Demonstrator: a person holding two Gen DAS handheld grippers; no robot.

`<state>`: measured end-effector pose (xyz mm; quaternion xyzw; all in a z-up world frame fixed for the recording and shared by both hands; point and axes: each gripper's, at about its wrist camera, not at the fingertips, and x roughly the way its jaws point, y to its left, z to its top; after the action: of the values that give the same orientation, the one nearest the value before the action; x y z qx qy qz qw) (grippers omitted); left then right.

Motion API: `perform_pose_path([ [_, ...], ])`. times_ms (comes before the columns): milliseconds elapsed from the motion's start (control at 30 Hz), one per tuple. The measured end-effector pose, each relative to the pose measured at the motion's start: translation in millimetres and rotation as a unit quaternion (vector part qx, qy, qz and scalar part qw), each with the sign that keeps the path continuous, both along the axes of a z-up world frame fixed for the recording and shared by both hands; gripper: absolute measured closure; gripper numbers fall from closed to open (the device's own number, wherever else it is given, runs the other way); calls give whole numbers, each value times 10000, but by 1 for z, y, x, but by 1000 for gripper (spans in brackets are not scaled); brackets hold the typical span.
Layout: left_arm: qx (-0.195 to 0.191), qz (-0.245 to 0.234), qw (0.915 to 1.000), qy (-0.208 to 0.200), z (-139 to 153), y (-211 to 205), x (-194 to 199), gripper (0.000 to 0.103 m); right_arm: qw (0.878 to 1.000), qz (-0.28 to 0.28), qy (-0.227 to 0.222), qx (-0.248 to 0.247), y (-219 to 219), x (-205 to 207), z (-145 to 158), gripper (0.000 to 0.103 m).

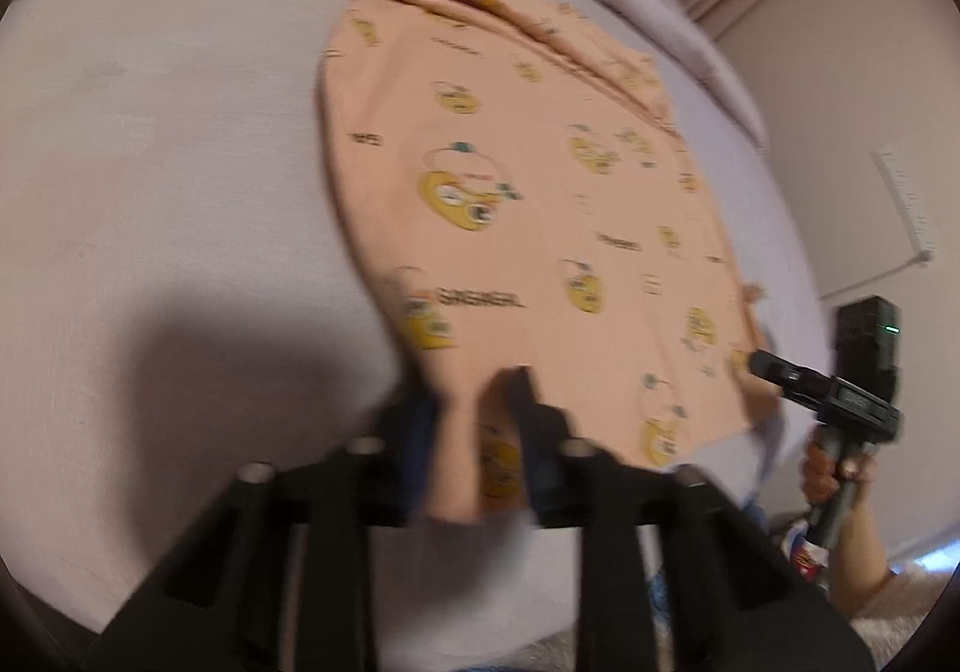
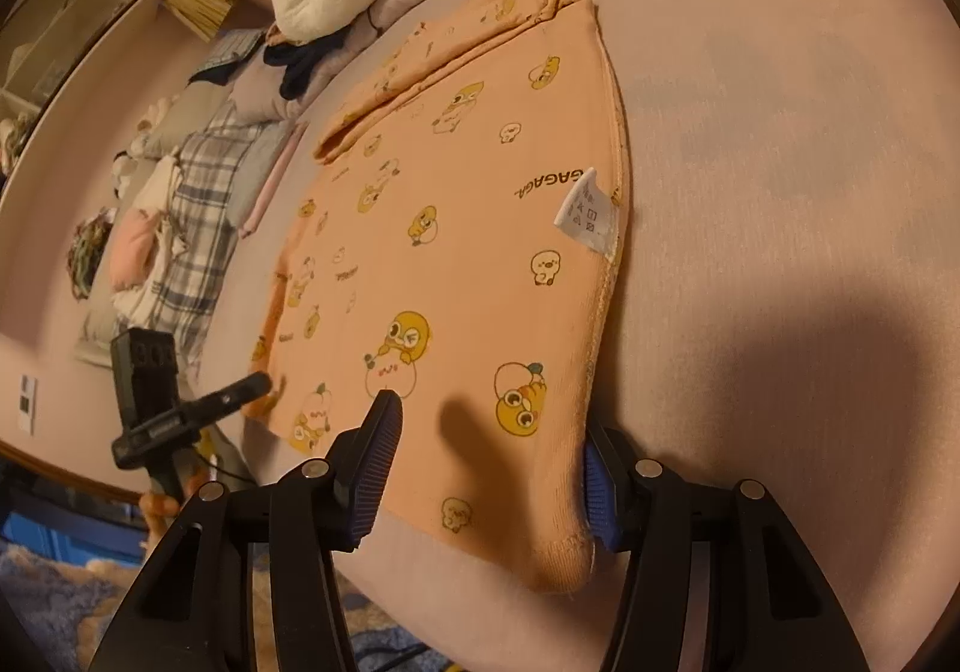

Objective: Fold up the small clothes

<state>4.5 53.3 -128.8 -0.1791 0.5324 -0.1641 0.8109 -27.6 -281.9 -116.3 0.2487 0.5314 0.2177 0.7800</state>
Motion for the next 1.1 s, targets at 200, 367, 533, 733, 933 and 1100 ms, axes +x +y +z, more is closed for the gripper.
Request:
perform_pose_path([
  [200,280,54,9993,-236,10,-8,1,93,9995,-265,-104,-142,1,1,-1,92],
  [367,86,63,9991,-419,24,-7,3,93,9977,-370,-348,452,-4,1,10,95],
  [533,-556,63,9969,-548,38,-2,7,93,9923,-399,-645,980,-8,4,28,95],
  [733,-1447,54,9871,-684,53,6,18,94,9851,-409,-850,1437,-6,9,40,95],
  [933,-1568,88,9857,-614,49,2,33,95,9814,-391,-1026,1572,0,18,49,95],
  [1100,-1838,44,9813,-576,50,4,37,95,9792,-372,-1075,1681,-1,25,50,95],
])
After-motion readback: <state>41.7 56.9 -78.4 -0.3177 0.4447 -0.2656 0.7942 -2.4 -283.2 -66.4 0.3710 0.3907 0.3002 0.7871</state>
